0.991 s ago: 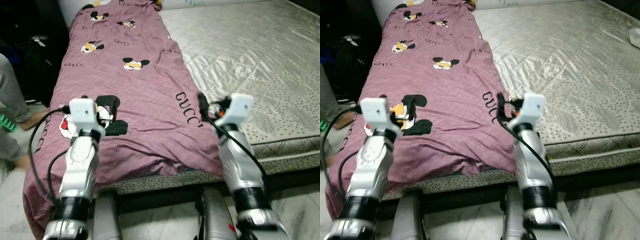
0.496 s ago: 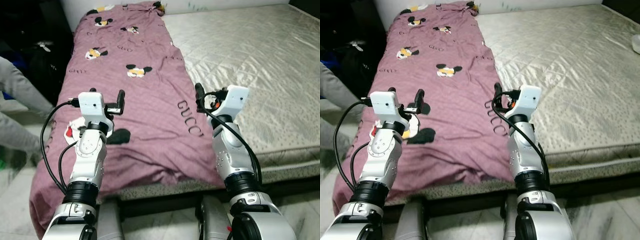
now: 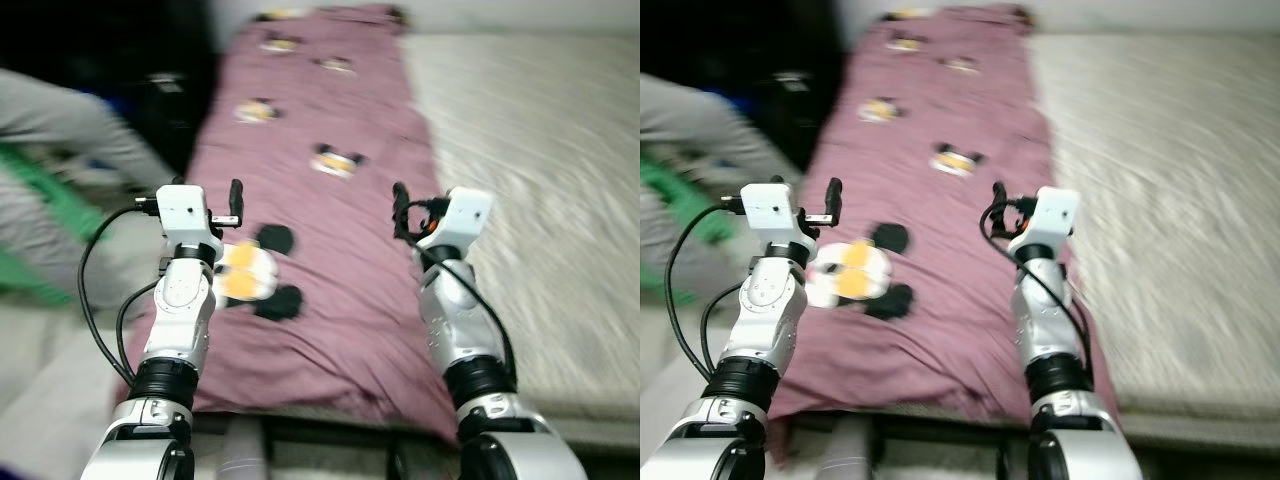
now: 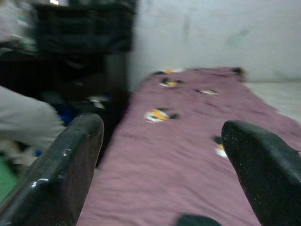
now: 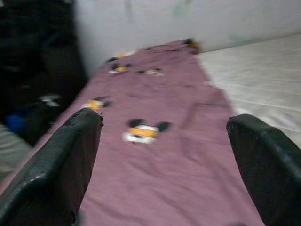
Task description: Clean up the room
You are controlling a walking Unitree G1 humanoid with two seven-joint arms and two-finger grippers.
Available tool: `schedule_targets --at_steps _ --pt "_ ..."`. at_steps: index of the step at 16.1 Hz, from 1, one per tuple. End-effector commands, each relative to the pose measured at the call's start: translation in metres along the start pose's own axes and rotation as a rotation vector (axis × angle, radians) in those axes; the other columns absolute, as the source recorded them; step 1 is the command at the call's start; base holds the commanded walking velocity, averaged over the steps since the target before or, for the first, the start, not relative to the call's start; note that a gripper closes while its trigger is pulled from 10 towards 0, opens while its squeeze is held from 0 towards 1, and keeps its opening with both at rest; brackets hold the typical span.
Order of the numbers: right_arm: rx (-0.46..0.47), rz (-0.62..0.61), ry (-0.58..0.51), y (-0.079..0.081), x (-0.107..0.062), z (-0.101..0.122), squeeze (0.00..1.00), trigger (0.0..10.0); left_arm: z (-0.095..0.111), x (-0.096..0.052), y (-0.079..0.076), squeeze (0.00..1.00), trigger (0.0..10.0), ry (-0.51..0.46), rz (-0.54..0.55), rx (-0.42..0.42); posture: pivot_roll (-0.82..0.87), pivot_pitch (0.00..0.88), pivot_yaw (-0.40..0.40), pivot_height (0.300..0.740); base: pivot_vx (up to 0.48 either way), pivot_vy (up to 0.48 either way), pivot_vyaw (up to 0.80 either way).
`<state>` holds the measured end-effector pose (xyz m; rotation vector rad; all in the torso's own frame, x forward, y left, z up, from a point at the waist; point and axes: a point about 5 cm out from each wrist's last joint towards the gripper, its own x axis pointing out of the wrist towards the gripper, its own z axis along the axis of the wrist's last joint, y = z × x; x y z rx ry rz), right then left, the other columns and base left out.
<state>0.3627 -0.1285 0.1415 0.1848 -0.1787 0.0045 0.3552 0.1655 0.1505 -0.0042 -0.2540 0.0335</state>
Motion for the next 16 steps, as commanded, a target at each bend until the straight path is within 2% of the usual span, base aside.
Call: schedule_targets --at_steps 1,5,7,10,12,16 --pt "-0.01 0.004 -0.017 0.002 -0.002 0.001 0.0 10.0 -0.005 -0.005 0.002 0.0 10.0 0.011 0.004 0.004 -0.05 0.0 0.062 0.717 0.0 0.0 0.0" --pt "-0.048 0.014 0.006 0.006 -0.008 -0.007 0.0 10.0 -0.011 -0.017 -0.001 0.0 10.0 0.022 0.01 -0.009 -0.03 0.0 0.032 0.74 0.0 0.0 0.0" --pt "-0.112 -0.003 0.021 0.004 -0.01 -0.01 0.0 10.0 -0.015 -0.024 -0.003 0.0 10.0 0.032 0.004 -0.009 -0.03 0.0 0.024 0.74 0.0 0.0 0.0" --pt "-0.121 -0.012 0.025 0.003 -0.01 -0.01 0.0 10.0 -0.018 -0.026 -0.01 0.0 10.0 0.052 -0.02 -0.015 -0.03 0.0 0.02 0.74 0.0 0.0 0.0" --pt "-0.127 0.024 0.007 0.005 -0.01 -0.006 0.0 10.0 -0.017 -0.027 -0.016 0.0 10.0 0.053 -0.054 -0.047 -0.04 0.0 0.013 0.74 0.0 0.0 0.0" --pt "-0.141 0.013 -0.025 0.007 -0.002 0.004 0.0 10.0 -0.017 -0.026 -0.019 0.0 10.0 0.055 -0.058 -0.055 -0.05 0.0 0.01 0.74 0.0 0.0 0.0"
